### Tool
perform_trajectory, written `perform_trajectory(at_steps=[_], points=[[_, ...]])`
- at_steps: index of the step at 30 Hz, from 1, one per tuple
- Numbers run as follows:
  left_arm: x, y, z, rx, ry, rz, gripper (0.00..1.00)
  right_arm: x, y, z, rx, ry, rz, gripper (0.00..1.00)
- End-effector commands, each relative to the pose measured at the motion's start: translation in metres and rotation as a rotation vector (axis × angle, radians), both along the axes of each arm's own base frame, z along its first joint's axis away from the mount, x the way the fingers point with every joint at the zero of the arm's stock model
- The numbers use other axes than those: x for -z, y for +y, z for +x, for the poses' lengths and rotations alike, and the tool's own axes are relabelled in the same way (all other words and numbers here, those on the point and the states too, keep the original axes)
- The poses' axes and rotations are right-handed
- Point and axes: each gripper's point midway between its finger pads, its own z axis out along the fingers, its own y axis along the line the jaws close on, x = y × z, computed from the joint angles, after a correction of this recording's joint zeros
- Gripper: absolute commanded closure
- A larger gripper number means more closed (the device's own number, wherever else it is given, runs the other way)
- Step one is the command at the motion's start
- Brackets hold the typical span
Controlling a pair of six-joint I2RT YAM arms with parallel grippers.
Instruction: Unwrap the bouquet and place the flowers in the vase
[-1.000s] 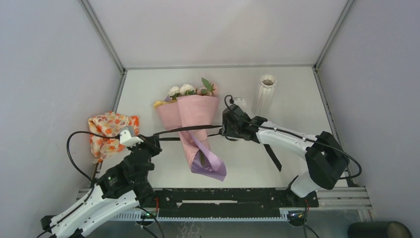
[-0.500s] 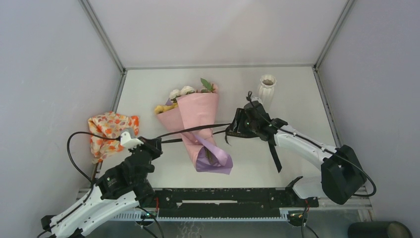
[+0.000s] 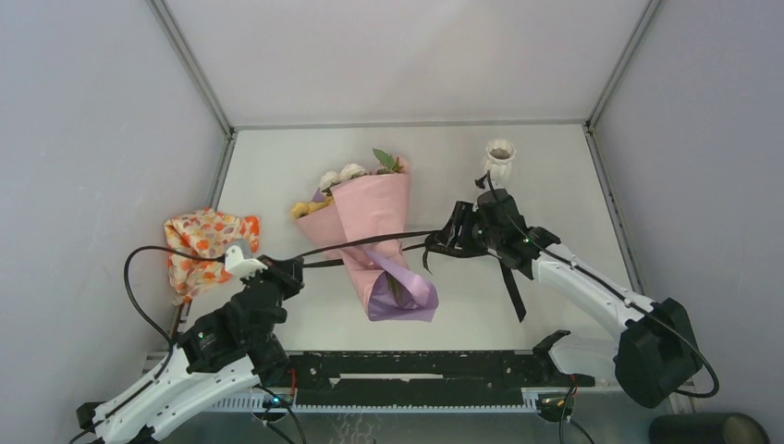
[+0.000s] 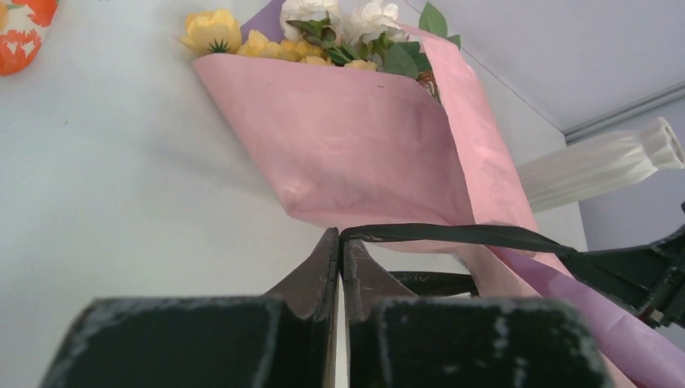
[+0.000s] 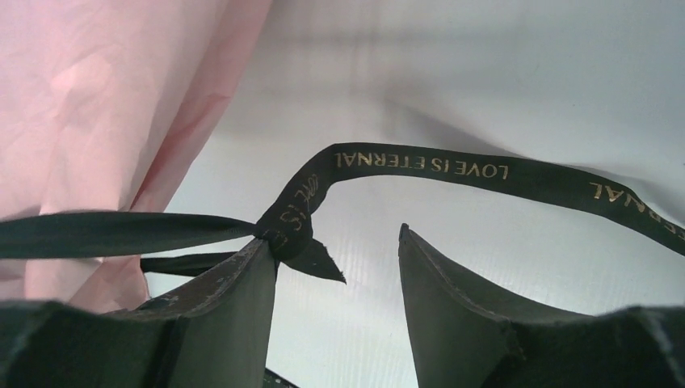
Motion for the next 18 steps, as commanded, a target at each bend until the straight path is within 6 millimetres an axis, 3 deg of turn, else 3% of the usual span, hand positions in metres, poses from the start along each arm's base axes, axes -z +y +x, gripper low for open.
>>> perform_trajectory(at_steps=[1, 8, 14, 18], points=[[-0.032, 0.052, 0.006, -0.235, -0.098, 0.099, 0.94, 0.0, -0.05, 0.004, 0.087, -0.065, -0.155, 0.39], [-0.029, 0.007, 0.022, -0.081, -0.112, 0.1, 0.94, -0.047, 0.013, -0.025, -0.126, -0.192, -0.013, 0.38], [-0.029, -0.006, 0.03, -0.052, -0.098, 0.144, 0.95, -0.077, 0.035, -0.042, -0.199, -0.295, 0.03, 0.35], [-0.029, -0.013, 0.033, -0.037, -0.099, 0.141, 0.95, -0.07, 0.039, -0.043, -0.211, -0.281, 0.011, 0.35]])
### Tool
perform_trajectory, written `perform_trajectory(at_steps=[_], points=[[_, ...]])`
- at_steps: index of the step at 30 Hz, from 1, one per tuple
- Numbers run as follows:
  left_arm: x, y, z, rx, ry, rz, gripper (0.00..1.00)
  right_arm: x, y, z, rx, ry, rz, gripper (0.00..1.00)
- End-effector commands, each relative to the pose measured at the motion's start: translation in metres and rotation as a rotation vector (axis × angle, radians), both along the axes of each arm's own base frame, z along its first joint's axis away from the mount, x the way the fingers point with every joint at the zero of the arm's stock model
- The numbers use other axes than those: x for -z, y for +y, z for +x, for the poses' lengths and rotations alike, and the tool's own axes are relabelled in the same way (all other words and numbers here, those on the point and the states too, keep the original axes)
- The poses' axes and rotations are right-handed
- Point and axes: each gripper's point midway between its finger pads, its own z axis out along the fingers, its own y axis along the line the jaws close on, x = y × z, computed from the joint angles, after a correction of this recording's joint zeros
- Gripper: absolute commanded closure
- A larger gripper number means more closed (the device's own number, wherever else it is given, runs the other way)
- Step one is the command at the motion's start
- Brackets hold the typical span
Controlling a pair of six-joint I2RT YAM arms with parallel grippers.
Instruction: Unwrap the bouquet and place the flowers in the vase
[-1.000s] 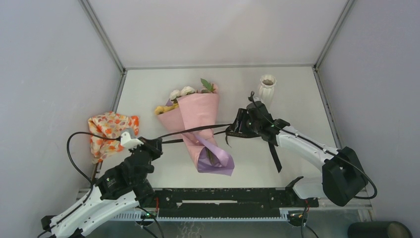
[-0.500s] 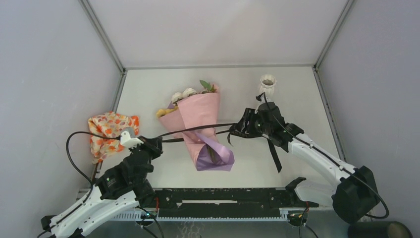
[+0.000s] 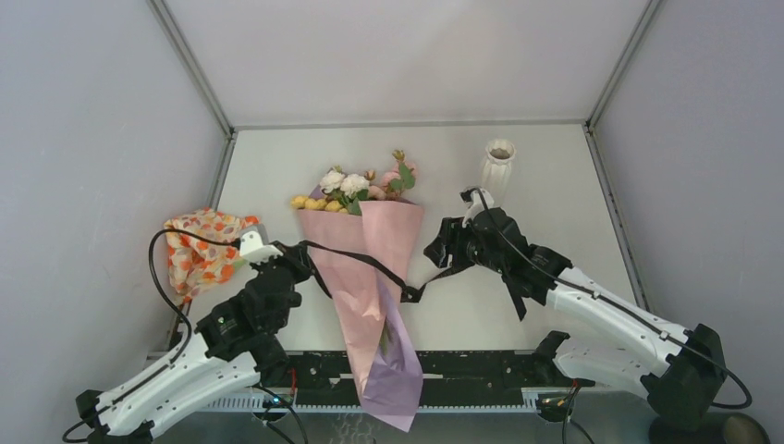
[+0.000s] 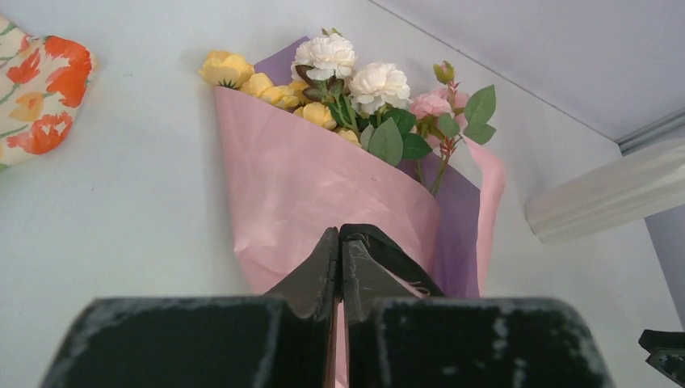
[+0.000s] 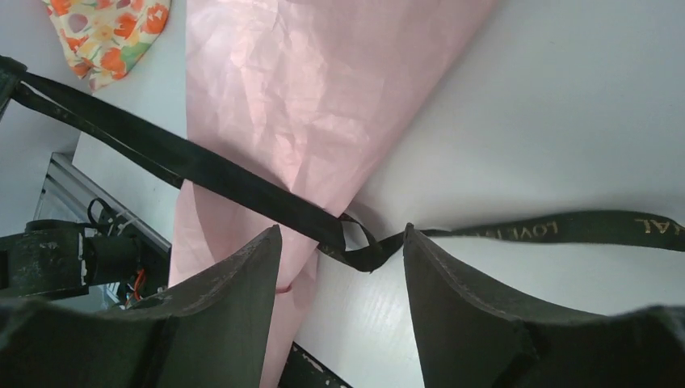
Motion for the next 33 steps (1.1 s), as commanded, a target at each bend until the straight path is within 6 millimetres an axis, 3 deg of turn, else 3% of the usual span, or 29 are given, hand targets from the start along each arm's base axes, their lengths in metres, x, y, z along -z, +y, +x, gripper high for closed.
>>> perform_trajectory(at_steps=[1, 7, 15, 23, 33], points=[[-0.019, -0.004, 0.007, -0.001, -0.05, -0.024, 0.95, -0.015, 0.006, 0.009, 0.003, -0.065, -0.003, 0.35], [-0.025, -0.007, 0.008, 0.007, -0.057, -0.019, 0.95, 0.005, 0.031, -0.006, -0.07, -0.056, -0.06, 0.34], [-0.063, -0.008, 0.01, 0.025, -0.109, -0.023, 0.95, 0.035, 0.086, -0.028, -0.194, -0.018, -0.119, 0.34], [-0.093, -0.006, 0.001, 0.058, -0.16, -0.108, 0.94, 0.054, 0.114, -0.008, -0.215, -0.026, -0.216, 0.35], [-0.098, 0.003, -0.007, 0.061, -0.177, -0.137, 0.94, 0.07, 0.143, 0.005, -0.254, 0.012, -0.253, 0.37]])
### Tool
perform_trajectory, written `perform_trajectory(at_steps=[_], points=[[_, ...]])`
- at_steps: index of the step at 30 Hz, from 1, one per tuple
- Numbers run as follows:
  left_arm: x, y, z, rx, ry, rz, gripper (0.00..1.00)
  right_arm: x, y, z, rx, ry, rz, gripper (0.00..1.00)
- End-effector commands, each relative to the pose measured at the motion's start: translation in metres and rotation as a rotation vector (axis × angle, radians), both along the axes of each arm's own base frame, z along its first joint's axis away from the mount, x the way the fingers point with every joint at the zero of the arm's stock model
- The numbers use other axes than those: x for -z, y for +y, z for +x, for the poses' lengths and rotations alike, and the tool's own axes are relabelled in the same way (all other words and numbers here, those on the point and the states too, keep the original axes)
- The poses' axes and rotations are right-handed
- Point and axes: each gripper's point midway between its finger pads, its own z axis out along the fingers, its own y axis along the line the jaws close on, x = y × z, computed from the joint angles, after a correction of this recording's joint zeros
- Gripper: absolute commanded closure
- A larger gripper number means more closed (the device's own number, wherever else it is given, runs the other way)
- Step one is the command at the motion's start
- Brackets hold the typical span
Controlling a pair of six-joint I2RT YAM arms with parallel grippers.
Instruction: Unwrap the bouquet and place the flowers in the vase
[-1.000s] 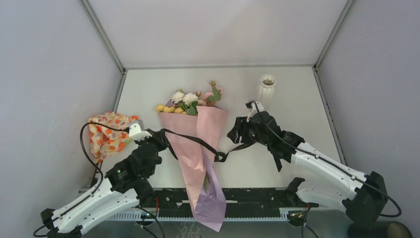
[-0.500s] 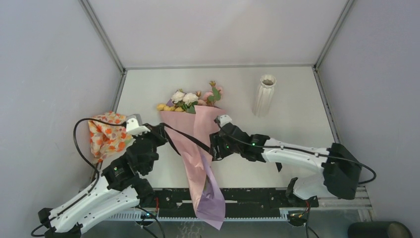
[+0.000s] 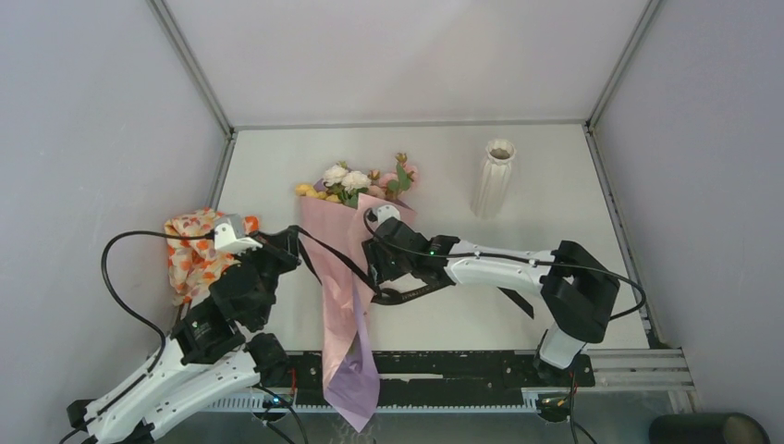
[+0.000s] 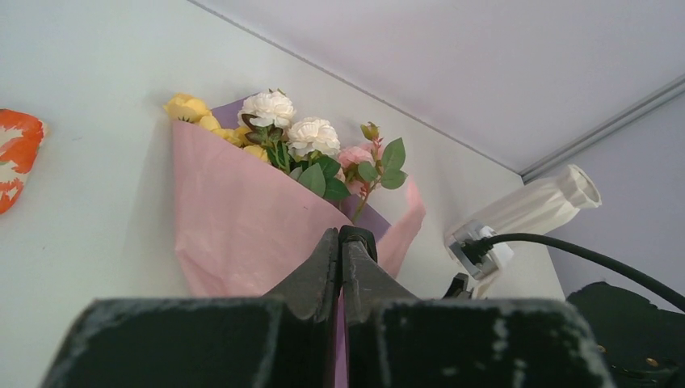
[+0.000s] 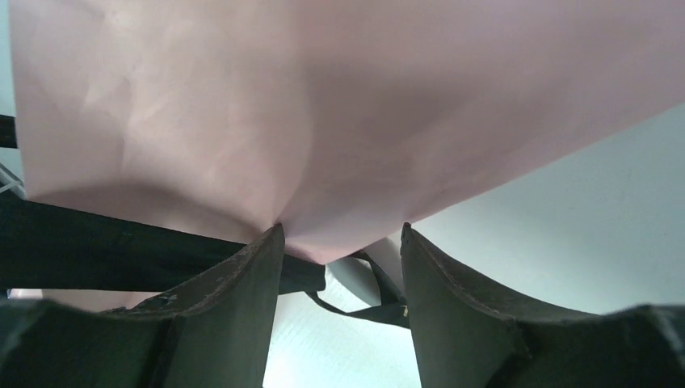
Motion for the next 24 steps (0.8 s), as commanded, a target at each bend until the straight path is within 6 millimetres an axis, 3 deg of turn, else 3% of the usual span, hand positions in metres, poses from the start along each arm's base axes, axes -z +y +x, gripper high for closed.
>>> perform_trajectory(at_steps=[1, 11, 15, 21, 24], points=[[-0.022, 0.008, -0.004, -0.007, -0.041, -0.04, 0.94, -0.017, 0.017, 0.006, -0.022, -0.029, 0.041, 0.37], [-0.013, 0.003, 0.002, -0.017, -0.015, 0.017, 0.94, -0.046, 0.03, -0.045, -0.085, -0.076, 0.07, 0.36], [-0.009, 0.001, 0.005, -0.024, -0.001, 0.04, 0.94, -0.047, 0.03, -0.06, -0.086, -0.114, 0.044, 0.36], [-0.008, -0.006, 0.007, 0.002, 0.004, 0.03, 0.94, -0.031, 0.039, -0.061, -0.097, -0.109, 0.017, 0.35], [-0.01, -0.004, 0.006, -0.003, 0.0, 0.033, 0.94, -0.033, 0.039, -0.062, -0.094, -0.108, 0.021, 0.36]])
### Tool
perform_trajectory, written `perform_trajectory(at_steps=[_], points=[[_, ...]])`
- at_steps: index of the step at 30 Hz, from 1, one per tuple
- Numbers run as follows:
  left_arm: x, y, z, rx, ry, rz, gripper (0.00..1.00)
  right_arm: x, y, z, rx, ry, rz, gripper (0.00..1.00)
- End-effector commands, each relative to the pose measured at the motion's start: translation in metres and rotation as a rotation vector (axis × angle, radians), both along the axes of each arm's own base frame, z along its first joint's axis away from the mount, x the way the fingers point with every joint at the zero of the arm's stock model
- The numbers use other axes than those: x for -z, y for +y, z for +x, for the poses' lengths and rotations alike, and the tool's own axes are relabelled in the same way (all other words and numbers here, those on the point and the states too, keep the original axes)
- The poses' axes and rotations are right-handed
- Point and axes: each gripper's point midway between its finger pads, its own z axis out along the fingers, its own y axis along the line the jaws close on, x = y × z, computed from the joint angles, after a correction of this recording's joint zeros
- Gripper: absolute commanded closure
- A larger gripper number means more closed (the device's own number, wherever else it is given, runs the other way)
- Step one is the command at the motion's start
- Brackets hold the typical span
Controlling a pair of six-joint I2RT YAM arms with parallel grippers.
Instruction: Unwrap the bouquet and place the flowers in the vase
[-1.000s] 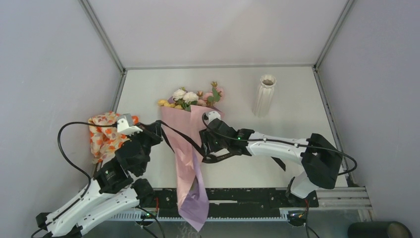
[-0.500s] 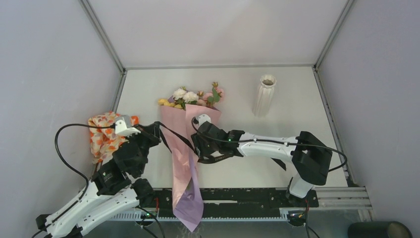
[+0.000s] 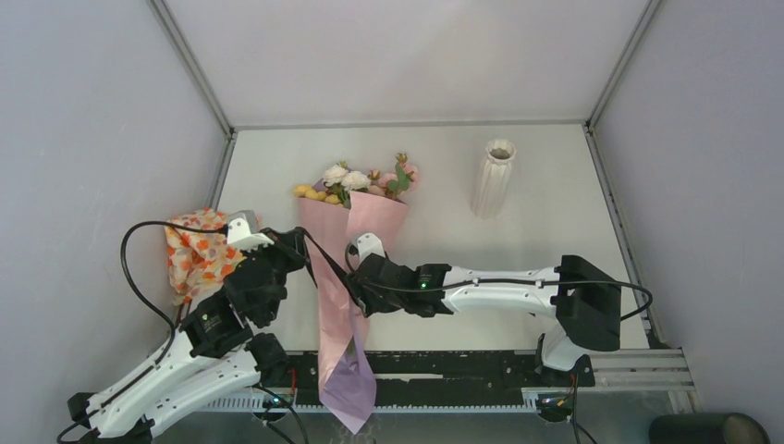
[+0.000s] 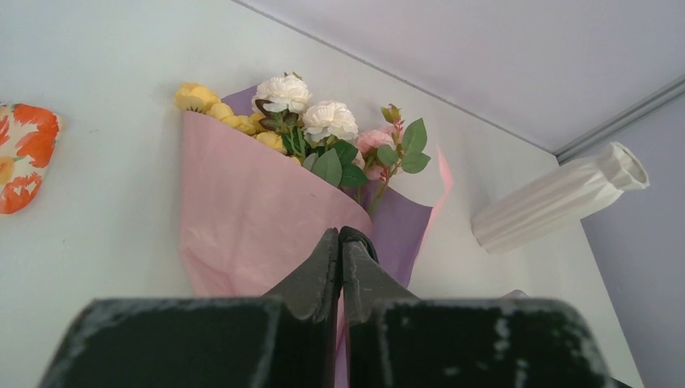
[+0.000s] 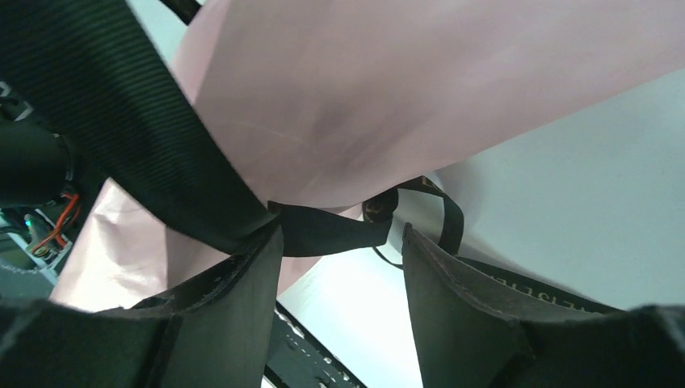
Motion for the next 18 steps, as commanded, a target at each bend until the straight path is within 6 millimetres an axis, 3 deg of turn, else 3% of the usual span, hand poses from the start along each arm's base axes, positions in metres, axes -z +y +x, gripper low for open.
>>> perform_trajectory(at_steps=[1, 8, 18], points=[[-0.025, 0.004, 0.0, -0.008, -0.051, -0.04, 0.93, -0.021, 0.01, 0.007, 0.035, -0.025, 0.057, 0.36], [-0.023, 0.005, 0.003, -0.023, -0.045, -0.019, 0.93, -0.027, 0.007, -0.009, 0.024, -0.044, 0.042, 0.35], [-0.026, -0.001, 0.006, -0.013, -0.044, -0.009, 0.94, 0.01, 0.002, -0.025, 0.043, -0.052, -0.077, 0.35]])
